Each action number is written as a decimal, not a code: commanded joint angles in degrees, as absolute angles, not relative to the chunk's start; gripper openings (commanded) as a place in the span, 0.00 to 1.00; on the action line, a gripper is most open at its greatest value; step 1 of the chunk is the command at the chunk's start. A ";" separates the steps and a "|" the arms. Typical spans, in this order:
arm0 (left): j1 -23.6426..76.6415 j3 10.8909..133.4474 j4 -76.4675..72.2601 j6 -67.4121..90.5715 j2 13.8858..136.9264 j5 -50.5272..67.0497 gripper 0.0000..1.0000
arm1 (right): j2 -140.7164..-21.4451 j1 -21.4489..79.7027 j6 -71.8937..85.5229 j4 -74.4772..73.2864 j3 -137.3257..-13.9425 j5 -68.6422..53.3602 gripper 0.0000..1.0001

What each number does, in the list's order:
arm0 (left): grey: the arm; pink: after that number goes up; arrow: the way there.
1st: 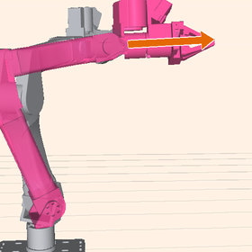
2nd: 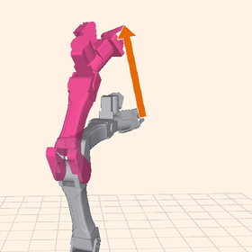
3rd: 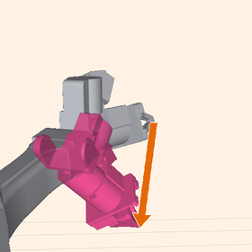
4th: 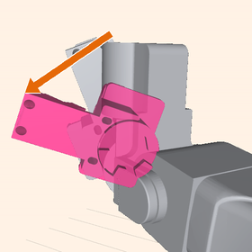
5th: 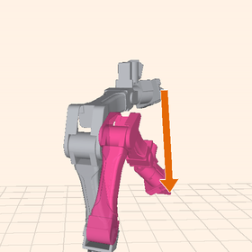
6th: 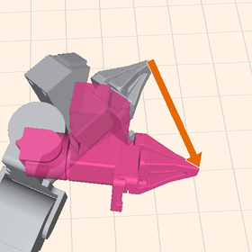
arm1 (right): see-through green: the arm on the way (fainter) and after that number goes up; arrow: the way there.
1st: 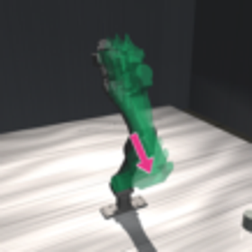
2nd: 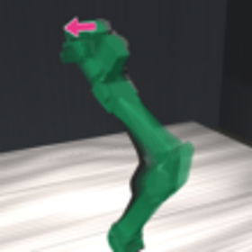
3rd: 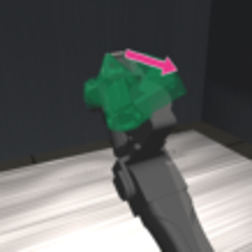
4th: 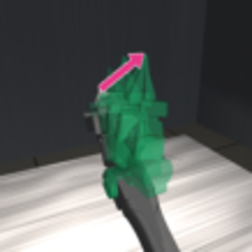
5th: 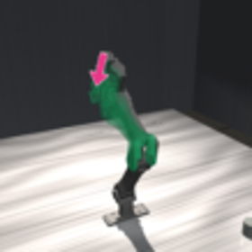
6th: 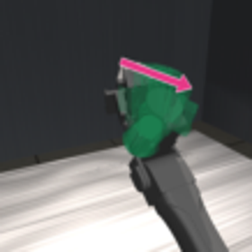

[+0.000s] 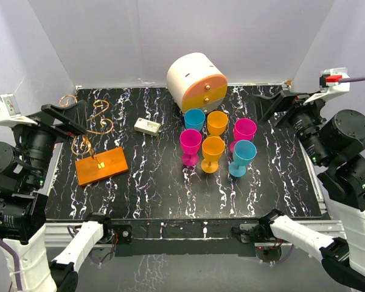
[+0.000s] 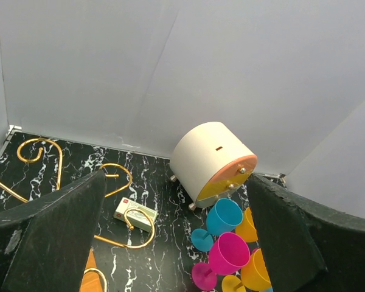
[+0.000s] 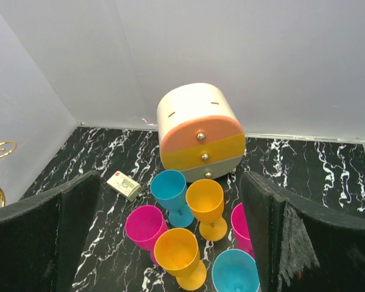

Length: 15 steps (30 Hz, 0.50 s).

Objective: Take the wine glass off the wine glass rack

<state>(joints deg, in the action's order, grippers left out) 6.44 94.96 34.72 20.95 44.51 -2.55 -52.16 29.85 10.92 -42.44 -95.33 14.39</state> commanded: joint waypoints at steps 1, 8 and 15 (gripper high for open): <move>6.28 93.61 32.82 20.18 44.28 -2.21 0.99 | -51.23 29.62 8.60 -37.07 -96.10 13.71 0.99; 7.73 93.26 31.82 19.61 43.66 -2.55 0.99 | -50.12 29.62 8.68 -34.89 -94.61 13.47 0.98; 8.57 94.09 32.91 19.03 43.29 -3.58 0.99 | -50.13 29.62 9.07 -34.20 -93.55 14.03 0.98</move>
